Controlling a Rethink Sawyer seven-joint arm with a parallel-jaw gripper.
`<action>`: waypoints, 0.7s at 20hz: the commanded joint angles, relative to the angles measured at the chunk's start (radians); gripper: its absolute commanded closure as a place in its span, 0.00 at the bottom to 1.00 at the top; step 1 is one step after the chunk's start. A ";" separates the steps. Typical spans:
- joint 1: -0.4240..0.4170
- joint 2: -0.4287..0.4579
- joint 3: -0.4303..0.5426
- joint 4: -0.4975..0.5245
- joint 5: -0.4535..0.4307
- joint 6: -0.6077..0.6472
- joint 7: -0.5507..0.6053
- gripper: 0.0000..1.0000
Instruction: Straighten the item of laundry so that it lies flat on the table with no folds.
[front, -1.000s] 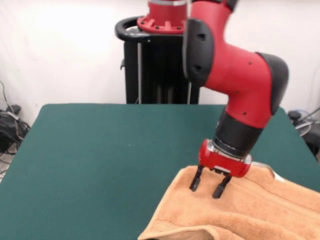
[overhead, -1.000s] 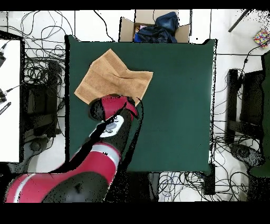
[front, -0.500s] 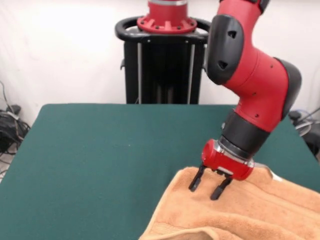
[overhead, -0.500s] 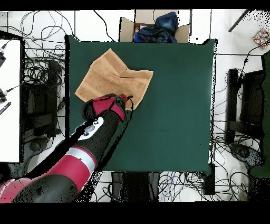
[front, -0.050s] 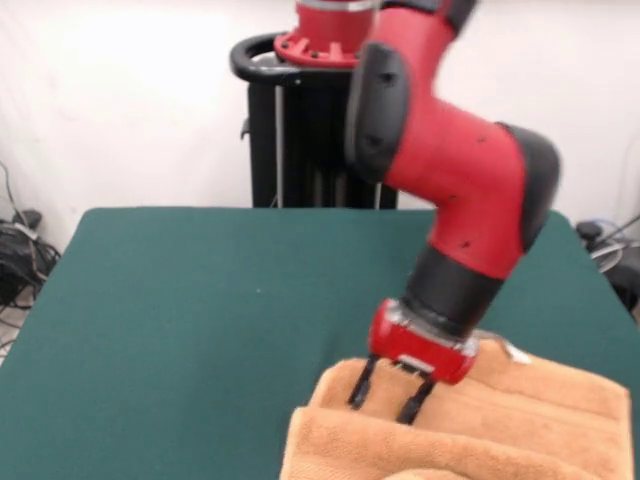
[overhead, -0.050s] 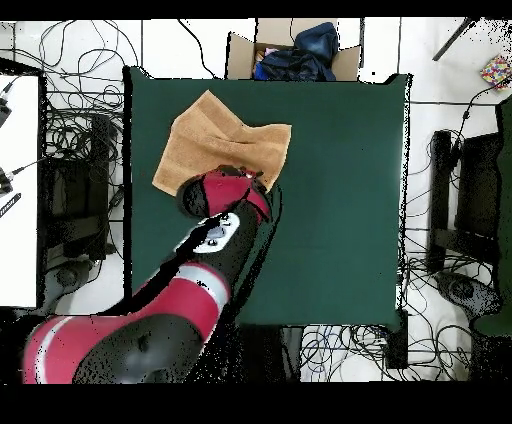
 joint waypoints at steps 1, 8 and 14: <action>-0.259 0.154 0.345 0.127 -0.073 -0.078 0.025 0.00; -0.373 0.146 0.482 0.139 -0.118 0.023 -0.035 0.00; -0.390 0.147 0.506 0.131 -0.129 0.062 -0.007 0.00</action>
